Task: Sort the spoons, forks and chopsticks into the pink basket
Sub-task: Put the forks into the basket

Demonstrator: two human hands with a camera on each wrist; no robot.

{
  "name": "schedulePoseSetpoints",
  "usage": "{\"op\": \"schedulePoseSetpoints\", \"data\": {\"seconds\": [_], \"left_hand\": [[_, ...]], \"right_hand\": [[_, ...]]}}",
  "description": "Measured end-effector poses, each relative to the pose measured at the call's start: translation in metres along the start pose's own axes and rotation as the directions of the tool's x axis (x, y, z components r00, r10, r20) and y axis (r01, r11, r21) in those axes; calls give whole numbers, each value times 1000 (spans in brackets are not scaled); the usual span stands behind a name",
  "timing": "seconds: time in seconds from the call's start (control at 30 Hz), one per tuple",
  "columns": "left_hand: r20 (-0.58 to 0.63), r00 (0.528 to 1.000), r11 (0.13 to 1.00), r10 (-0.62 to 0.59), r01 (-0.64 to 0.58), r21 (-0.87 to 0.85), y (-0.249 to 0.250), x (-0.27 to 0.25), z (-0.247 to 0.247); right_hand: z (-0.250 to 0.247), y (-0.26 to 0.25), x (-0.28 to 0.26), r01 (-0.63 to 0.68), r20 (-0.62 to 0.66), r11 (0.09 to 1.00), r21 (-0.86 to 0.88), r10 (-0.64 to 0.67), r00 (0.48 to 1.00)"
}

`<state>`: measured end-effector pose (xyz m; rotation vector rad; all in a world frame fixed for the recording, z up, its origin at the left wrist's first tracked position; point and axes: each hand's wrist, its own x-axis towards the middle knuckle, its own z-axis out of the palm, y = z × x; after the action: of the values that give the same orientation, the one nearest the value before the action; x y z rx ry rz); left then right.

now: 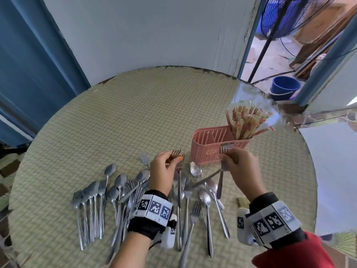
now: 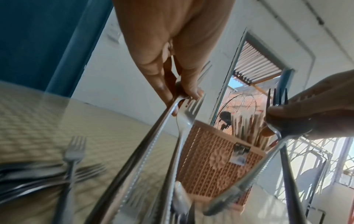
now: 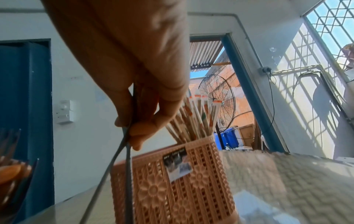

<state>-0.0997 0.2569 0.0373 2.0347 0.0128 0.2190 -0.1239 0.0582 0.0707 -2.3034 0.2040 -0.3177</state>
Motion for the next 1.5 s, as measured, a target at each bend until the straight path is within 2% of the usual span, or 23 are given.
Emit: {"op": "schedulePoseSetpoints", "data": {"seconds": [0.17, 0.37, 0.57, 0.7, 0.87, 1.13, 1.27, 1.4, 1.5], "left_hand": [[-68, 988, 990, 136, -138, -29, 47, -1, -5], [-184, 938, 955, 294, -298, 7, 94, 7, -11], [-315, 891, 934, 327, -355, -33, 127, 24, -5], [-369, 876, 925, 311, -369, -96, 141, 36, 11], [-356, 910, 935, 212, -295, -197, 134, 48, 44], [-323, 940, 970, 108, -170, -172, 99, 48, 76], [-389, 912, 956, 133, -222, -194, 97, 49, 75], [-455, 872, 916, 180, -317, -245, 111, 55, 67], [-440, 857, 902, 268, -384, -197, 114, 60, 67]], "right_hand": [[-34, -11, 5, 71, -104, 994, 81, -62, 993], [-71, -25, 21, 215, -186, 977, 3, -211, 960], [-87, -39, 39, 342, -368, 939, 13, -314, 875], [-76, -38, 55, 358, -409, 932, 60, -304, 860], [-58, -26, 69, 310, -387, 949, 54, -266, 883], [-45, -11, 75, 249, -300, 969, -5, -239, 924], [-43, -4, 78, 246, -328, 969, -5, -234, 915], [-38, 1, 82, 230, -281, 972, -48, -234, 931], [-36, 2, 82, 233, -260, 971, -44, -237, 936]]}}
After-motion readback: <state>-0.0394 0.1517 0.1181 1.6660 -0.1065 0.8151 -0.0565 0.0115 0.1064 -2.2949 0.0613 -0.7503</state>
